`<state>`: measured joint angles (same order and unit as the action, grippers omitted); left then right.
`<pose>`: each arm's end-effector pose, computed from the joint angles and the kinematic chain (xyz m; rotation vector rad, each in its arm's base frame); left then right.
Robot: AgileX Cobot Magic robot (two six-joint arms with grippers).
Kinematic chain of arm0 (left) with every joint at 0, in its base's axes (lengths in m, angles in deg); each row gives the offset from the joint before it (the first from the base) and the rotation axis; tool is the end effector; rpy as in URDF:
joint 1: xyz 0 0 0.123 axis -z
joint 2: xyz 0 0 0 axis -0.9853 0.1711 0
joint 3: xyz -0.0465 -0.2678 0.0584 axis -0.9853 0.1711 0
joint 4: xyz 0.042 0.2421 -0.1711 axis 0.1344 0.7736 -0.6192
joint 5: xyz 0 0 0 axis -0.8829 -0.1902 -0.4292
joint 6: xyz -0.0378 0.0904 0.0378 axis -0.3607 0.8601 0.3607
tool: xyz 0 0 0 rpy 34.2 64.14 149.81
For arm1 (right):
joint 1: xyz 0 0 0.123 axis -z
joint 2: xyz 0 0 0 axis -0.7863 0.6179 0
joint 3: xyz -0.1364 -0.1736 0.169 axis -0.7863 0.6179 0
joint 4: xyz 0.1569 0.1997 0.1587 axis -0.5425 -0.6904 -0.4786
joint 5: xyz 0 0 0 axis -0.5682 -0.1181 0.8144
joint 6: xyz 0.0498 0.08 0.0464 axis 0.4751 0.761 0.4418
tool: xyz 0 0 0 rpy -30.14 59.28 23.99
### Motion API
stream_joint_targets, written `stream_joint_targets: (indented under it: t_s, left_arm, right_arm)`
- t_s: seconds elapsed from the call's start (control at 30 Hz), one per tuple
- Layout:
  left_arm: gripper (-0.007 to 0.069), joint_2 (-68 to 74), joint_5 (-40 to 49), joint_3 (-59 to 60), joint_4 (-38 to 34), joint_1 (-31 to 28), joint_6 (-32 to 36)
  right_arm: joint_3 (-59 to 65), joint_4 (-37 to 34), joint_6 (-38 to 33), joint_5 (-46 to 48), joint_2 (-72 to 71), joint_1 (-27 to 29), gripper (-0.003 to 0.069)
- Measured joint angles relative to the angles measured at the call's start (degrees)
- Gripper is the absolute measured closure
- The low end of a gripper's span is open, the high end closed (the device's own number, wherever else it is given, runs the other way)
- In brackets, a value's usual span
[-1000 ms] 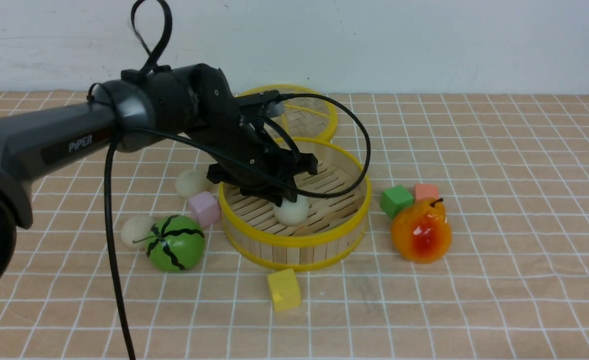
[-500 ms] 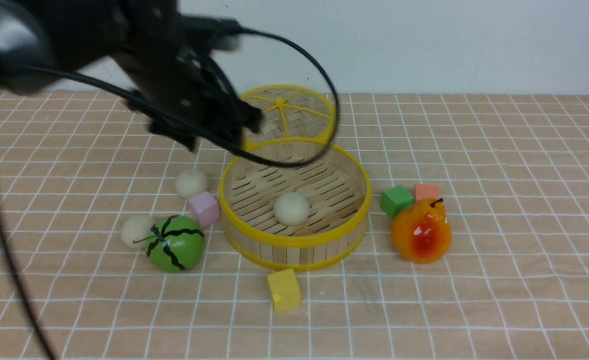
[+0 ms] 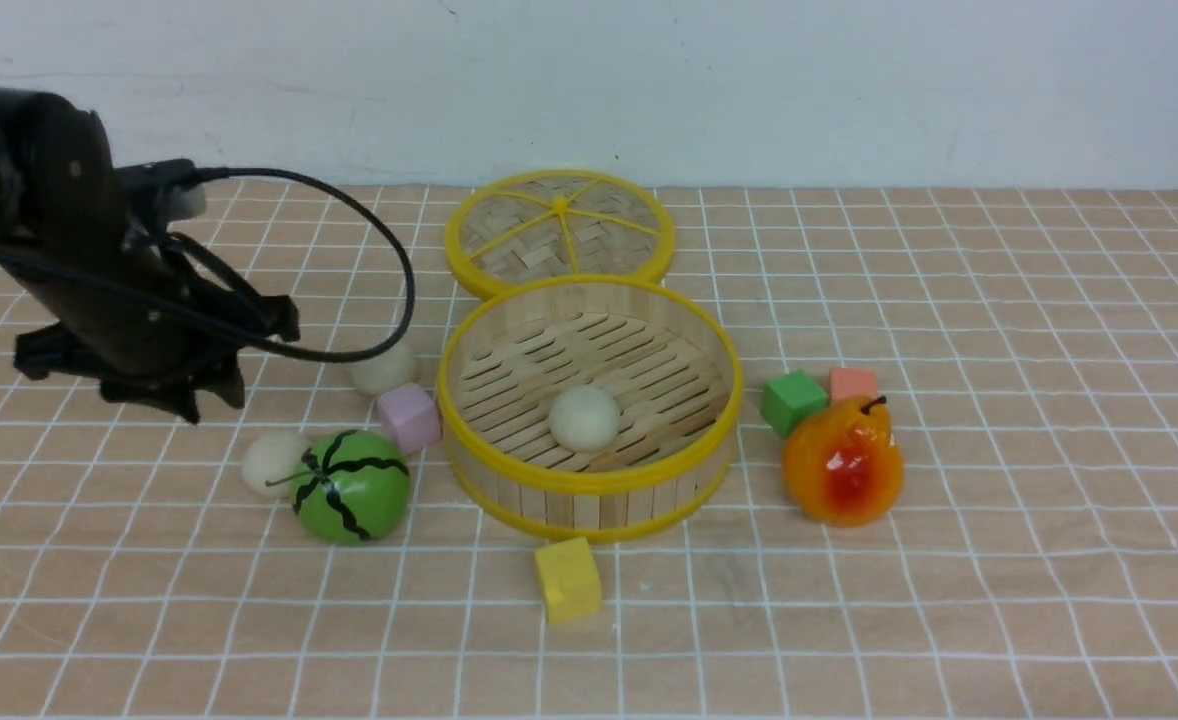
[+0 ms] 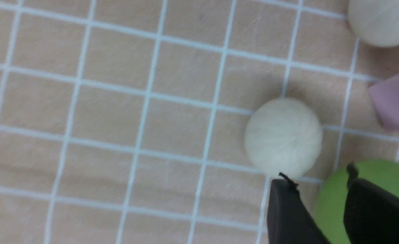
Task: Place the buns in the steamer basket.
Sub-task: Use the left arm to grab a steamed stuffed bun
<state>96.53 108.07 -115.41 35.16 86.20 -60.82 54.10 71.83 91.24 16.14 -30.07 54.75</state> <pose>0.4261 -0.0427 0.2125 -0.2512 2.6201 -0.1058 0.1207 -0.0087 0.1685 0.1615 1.8694 0.0129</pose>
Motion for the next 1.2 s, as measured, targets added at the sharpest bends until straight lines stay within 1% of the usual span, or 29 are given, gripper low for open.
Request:
stream_joint_targets:
  t_s: [0.27,0.37,0.67,0.77,0.83,0.87,0.93,1.0,1.2]
  left_arm:
    - [0.0375,6.8,-3.7,0.0,-0.2,0.0,-1.1]
    - [0.0375,8.9,-5.5,0.0,-1.5,0.0,-1.2]
    - [0.0384,10.4,-7.9,0.0,-2.6,0.0,-1.2]
    - [0.0406,10.4,-8.1,0.0,-2.7,0.0,-1.2]
    - [0.0469,10.6,-8.0,0.0,-2.7,0.0,-1.2]
    - [0.0475,10.6,-8.0,0.0,-2.7,0.0,-1.1]
    - [0.0587,10.8,-6.7,-0.3,-2.7,0.0,-0.2]
    - [0.0631,10.8,-5.1,-1.0,-2.7,0.0,0.8]
    - [0.0638,8.1,0.9,-5.9,-3.0,0.1,3.1]
  right_arm:
    - [0.0,0.0,0.0,0.0,0.0,0.0,0.0418]
    - [0.0,0.0,0.0,0.0,0.0,0.0,0.0418]
    - [0.0,0.0,0.0,0.0,0.0,0.0,0.0418]
    - [0.0,0.0,0.0,0.0,0.0,0.0,0.0418]
    - [0.0,0.0,0.0,0.0,0.0,0.0,0.0418]
    - [0.0,0.0,0.0,0.0,0.0,0.0,0.0418]
    - [0.0,0.0,0.0,0.0,0.0,0.0,0.0418]
    - [0.0,0.0,0.0,0.0,0.0,0.0,0.0418]
    - [0.0,0.0,0.0,0.0,0.0,0.0,0.0418]
